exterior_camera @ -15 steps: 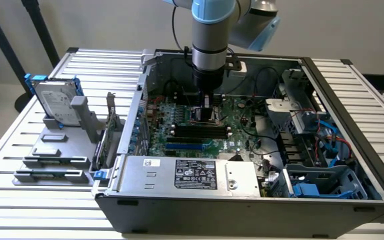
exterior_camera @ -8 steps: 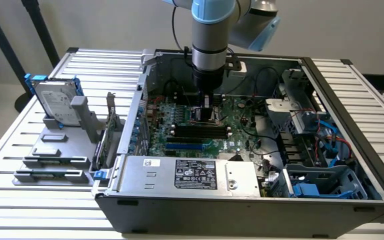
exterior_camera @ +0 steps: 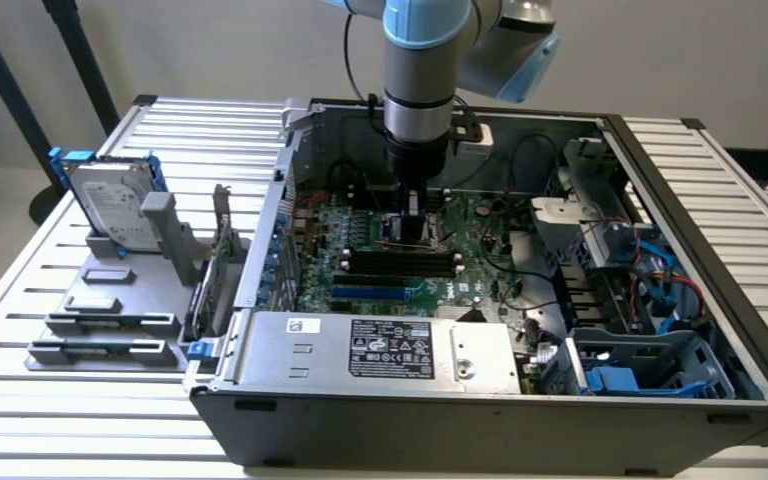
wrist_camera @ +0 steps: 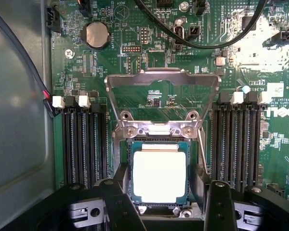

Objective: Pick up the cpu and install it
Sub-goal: 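Place the cpu into insertion slot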

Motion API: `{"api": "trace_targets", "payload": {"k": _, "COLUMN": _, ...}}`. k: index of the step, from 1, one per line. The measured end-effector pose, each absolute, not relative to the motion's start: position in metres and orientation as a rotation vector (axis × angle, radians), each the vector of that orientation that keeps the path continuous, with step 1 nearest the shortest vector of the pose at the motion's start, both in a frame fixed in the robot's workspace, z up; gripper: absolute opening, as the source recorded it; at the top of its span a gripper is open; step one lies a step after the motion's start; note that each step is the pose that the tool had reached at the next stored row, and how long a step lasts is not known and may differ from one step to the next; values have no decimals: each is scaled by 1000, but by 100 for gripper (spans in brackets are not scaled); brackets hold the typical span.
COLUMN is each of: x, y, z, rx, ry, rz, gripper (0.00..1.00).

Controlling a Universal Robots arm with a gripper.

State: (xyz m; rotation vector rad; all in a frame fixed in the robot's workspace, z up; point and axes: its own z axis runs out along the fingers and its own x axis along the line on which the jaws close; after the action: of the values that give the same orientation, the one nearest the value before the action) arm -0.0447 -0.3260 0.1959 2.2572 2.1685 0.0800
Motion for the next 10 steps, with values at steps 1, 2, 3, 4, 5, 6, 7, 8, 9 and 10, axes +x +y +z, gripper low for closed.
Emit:
{"api": "trace_targets", "payload": {"k": 1, "x": -45, "y": -326, "z": 196, "rx": 2258, "ry": 2168, "rz": 80, "gripper": 63}}
{"api": "trace_targets", "payload": {"k": 2, "x": -45, "y": -326, "z": 197, "rx": 2258, "ry": 2168, "rz": 80, "gripper": 63}}
{"api": "trace_targets", "payload": {"k": 3, "x": -45, "y": -326, "z": 198, "rx": 2258, "ry": 2167, "rz": 80, "gripper": 63}}
{"api": "trace_targets", "payload": {"k": 4, "x": -45, "y": -326, "z": 201, "rx": 2258, "ry": 2167, "rz": 80, "gripper": 63}}
{"api": "trace_targets", "payload": {"k": 5, "x": -45, "y": -326, "z": 203, "rx": 2259, "ry": 2167, "rz": 80, "gripper": 63}}
{"api": "trace_targets", "payload": {"k": 6, "x": -45, "y": -326, "z": 206, "rx": 2259, "ry": 2167, "rz": 80, "gripper": 63}}
{"api": "trace_targets", "payload": {"k": 7, "x": -45, "y": -326, "z": 209, "rx": 2259, "ry": 2167, "rz": 80, "gripper": 63}}
{"api": "trace_targets", "payload": {"k": 8, "x": -45, "y": -326, "z": 211, "rx": 2259, "ry": 2167, "rz": 80, "gripper": 63}}
{"api": "trace_targets", "payload": {"k": 9, "x": -45, "y": -326, "z": 214, "rx": 2259, "ry": 2167, "rz": 80, "gripper": 63}}
{"api": "trace_targets", "payload": {"k": 10, "x": -45, "y": -326, "z": 216, "rx": 2259, "ry": 2166, "rz": 80, "gripper": 63}}
